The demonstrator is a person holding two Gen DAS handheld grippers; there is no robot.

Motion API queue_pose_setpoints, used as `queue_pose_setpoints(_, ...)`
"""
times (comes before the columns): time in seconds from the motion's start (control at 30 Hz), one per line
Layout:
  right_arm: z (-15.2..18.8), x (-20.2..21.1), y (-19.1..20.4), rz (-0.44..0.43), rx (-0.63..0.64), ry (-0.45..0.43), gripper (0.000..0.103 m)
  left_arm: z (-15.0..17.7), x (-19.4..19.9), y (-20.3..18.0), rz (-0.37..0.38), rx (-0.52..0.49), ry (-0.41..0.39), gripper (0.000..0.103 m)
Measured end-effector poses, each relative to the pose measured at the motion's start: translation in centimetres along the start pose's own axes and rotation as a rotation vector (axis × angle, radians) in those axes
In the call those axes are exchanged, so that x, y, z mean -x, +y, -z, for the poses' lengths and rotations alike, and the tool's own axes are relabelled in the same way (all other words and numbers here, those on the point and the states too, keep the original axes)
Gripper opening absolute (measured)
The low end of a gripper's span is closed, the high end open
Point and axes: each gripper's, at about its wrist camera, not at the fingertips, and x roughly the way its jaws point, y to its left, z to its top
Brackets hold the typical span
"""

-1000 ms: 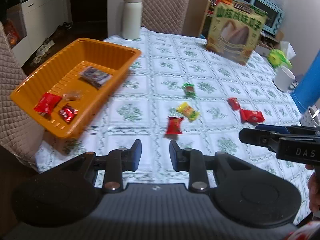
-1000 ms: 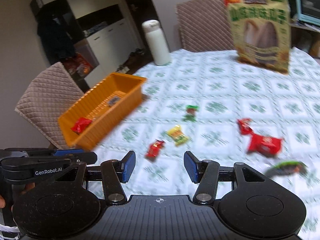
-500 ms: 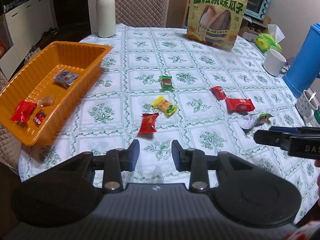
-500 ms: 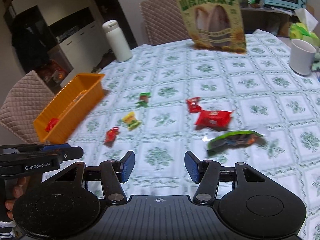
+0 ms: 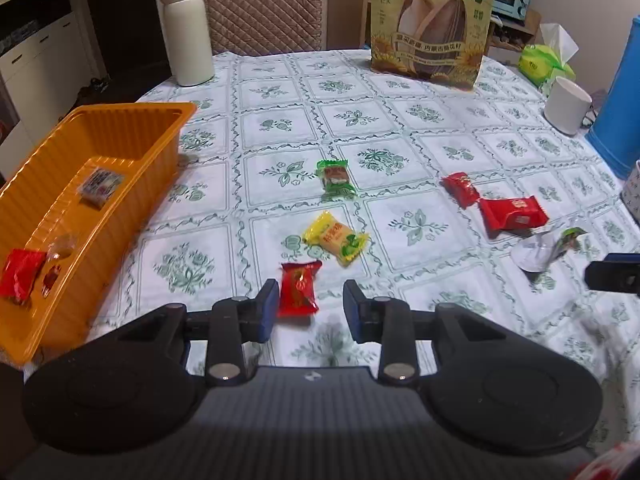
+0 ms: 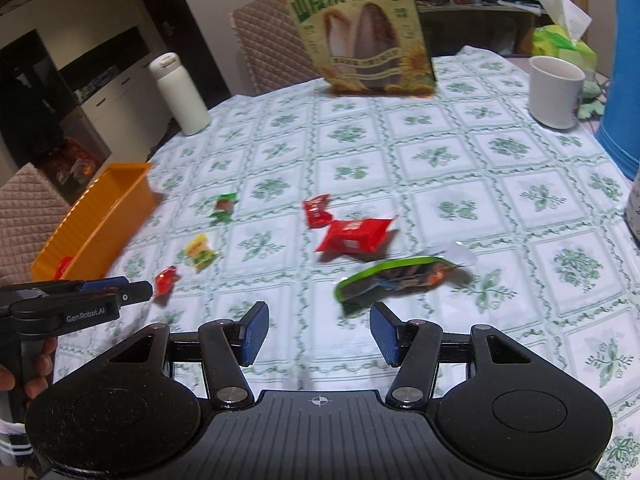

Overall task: Organize snacks
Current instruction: 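Grasp the red packet with the left tool while the right tool grasps the clear green-edged packet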

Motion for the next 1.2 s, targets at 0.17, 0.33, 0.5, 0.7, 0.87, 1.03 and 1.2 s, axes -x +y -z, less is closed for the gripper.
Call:
queue_pose_setpoints(0.17, -0.1, -0.2, -0.9, 0.021, -0.021, 0.001, 0.056, -0.6, -2.0, 0.2, -0.016, -0.02, 0.022, 0.031)
queue_pose_setpoints(0.33, -0.1, -0.4, -1.5, 0.033, -0.032, 0.006, 0.056, -0.6, -3.3, 0.5, -0.02, -0.023, 0.046, 0.031)
queue_pose_setpoints(0.5, -0.2, -0.7, -1.6, 0.036, -0.034, 0.008, 0.057, -0.5, -3.9, 0.6, -0.015, -0.017, 0.059, 0.027)
queue_pose_setpoints(0.7, -0.6, -1.3, -1.7, 0.039, -0.043, 0.014, 0.057, -0.6, -3.8, 0.7, 0.005, -0.011, 0.053, 0.019)
queue_pose_setpoints(0.87, -1.1, -1.8, -2.2, 0.042, -0.074, 0.016, 0.057, -0.9, -2.7, 1.2, -0.004, 0.015, 0.032, 0.019)
queue_pose_setpoints(1.03, -1.6, -2.5, -3.5, 0.041, -0.207, 0.009, 0.057, -1.1, -1.4, 2.3, -0.023, 0.049, 0.009, 0.019)
queue_pose_setpoints(1.2, -2.2, -3.5, -5.6, 0.063, -0.386, 0.006, 0.056, -1.1, -0.5, 3.4, -0.044, 0.076, -0.002, 0.019)
